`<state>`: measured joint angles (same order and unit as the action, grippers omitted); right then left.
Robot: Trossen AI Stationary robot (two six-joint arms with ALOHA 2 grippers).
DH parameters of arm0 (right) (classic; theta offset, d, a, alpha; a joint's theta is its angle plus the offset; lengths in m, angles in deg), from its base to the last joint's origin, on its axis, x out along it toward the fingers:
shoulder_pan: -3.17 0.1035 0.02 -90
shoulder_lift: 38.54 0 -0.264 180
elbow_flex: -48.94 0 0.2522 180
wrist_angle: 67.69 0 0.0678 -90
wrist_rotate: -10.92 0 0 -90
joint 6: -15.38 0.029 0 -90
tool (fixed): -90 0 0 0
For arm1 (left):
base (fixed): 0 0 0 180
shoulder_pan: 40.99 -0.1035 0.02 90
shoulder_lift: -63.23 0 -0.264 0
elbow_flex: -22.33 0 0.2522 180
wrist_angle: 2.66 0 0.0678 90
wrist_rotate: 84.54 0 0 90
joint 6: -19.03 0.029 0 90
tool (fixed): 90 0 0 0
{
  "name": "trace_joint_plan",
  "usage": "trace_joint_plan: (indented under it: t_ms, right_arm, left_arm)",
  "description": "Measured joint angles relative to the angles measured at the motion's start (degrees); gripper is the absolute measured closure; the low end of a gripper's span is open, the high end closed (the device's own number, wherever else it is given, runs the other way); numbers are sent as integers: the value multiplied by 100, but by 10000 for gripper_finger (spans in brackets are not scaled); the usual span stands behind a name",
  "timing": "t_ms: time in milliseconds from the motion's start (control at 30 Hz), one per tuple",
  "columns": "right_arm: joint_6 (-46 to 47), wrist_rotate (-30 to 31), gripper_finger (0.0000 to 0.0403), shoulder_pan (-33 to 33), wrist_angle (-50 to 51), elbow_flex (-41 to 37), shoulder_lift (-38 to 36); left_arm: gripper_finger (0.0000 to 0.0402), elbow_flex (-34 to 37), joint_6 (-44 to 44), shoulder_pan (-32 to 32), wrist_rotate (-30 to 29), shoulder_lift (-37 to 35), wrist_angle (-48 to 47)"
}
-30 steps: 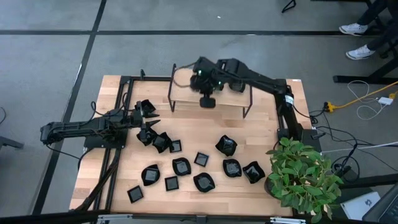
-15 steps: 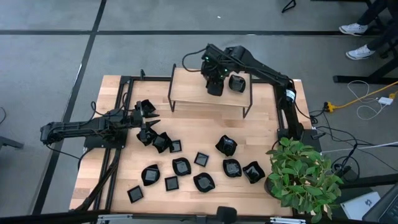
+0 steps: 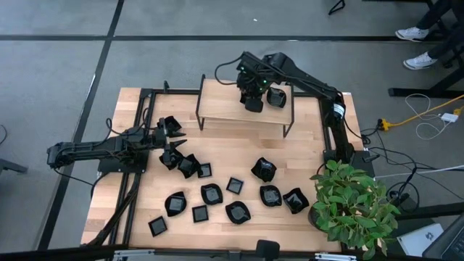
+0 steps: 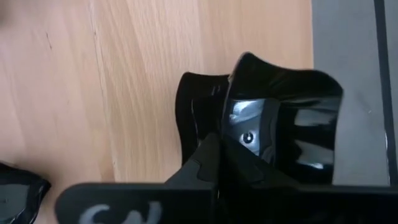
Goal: Pick & Place Mini shaped plates
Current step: Stack the distorted square plate on top of the distorted square plate on the shelf, then put the square plate on the shelf
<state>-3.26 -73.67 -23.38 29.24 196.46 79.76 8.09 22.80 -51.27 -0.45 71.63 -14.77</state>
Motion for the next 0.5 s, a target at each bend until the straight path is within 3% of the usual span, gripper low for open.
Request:
trace_joint_plan:
  t_ms: [500]
  right_arm:
    - [24,0,346,2,3,-5,0]
  left_arm:
    - [297,0,0,0,0,0,0]
